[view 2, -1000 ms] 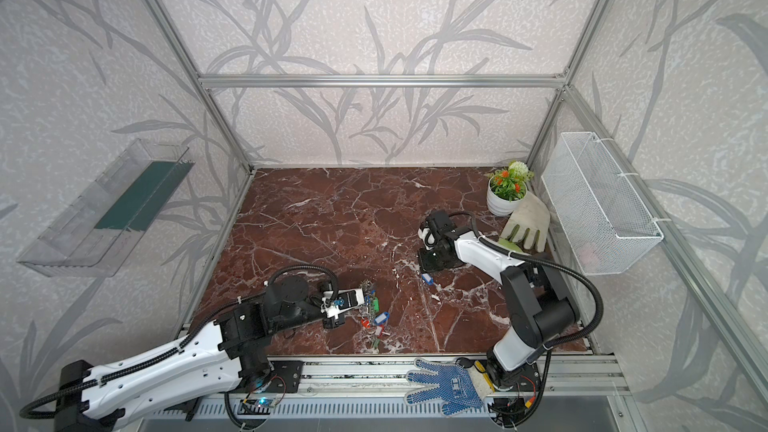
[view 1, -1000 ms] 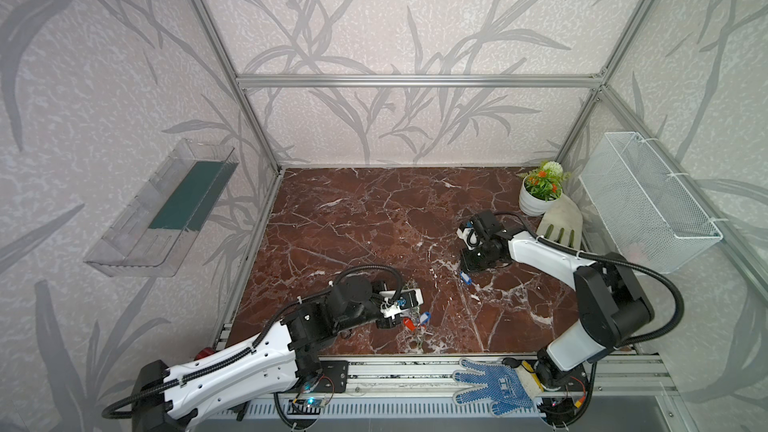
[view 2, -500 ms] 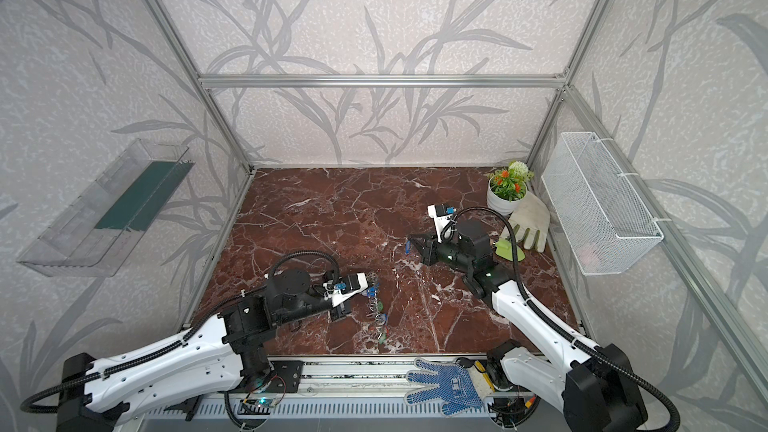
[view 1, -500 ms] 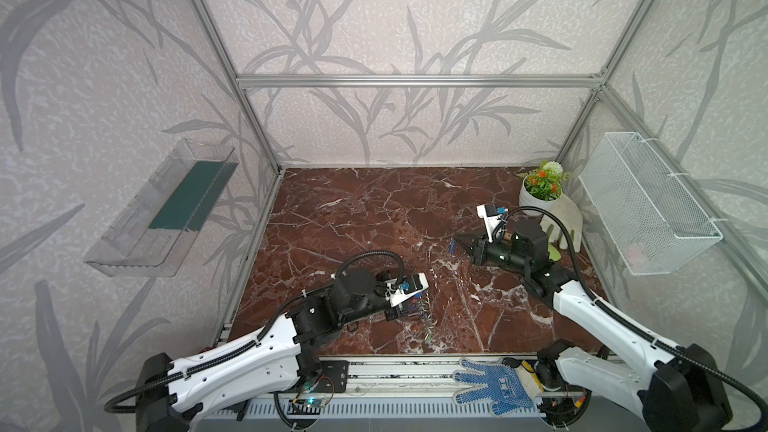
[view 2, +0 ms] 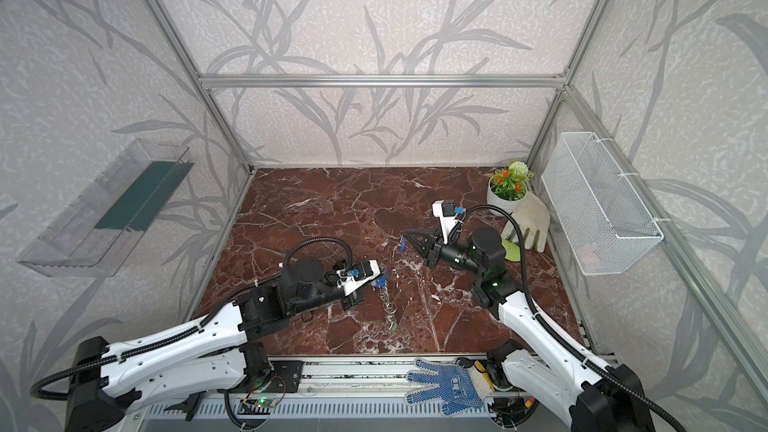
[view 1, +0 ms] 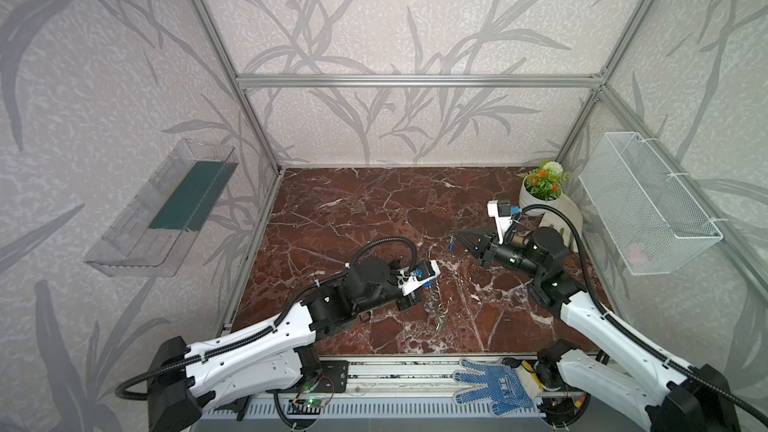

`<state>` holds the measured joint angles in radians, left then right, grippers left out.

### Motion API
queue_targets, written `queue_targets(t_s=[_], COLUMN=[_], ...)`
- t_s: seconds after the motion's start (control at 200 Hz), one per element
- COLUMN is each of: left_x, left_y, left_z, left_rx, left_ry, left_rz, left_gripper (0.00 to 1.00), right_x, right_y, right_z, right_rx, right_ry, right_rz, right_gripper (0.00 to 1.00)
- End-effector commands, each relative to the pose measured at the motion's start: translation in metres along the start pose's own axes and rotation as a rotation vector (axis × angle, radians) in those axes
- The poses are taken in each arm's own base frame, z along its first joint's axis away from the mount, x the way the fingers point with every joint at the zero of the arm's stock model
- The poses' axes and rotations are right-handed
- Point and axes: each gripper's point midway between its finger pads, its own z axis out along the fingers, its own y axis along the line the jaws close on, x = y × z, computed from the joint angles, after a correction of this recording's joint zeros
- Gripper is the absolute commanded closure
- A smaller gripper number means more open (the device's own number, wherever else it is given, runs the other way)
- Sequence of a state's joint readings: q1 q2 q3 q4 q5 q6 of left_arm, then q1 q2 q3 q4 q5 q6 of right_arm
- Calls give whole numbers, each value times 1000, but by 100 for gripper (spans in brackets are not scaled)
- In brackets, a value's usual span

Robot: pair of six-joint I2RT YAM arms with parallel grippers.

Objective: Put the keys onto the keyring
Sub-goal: 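Carry the blue-tag key toward the keyring coil held by the left gripper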

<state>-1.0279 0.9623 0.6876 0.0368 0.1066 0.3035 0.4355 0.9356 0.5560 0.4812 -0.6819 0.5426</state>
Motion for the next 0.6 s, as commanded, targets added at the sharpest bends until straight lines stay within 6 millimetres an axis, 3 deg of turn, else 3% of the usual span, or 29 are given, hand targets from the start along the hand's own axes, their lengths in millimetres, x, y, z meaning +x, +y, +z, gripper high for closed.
queue_targets(t_s=[0.0, 0.595], left_x=[-46, -34], left_y=[20, 33], left_z=[-4, 17], left_rx=[-83, -158], left_ry=[-133, -63], left_rz=[22, 37], left_gripper=[100, 100], right_x=[10, 43], right_y=[5, 5], right_z=[-7, -6], right_rx=[-9, -71], right_ry=[23, 114], right_rz=[-18, 39], right_gripper=[100, 100])
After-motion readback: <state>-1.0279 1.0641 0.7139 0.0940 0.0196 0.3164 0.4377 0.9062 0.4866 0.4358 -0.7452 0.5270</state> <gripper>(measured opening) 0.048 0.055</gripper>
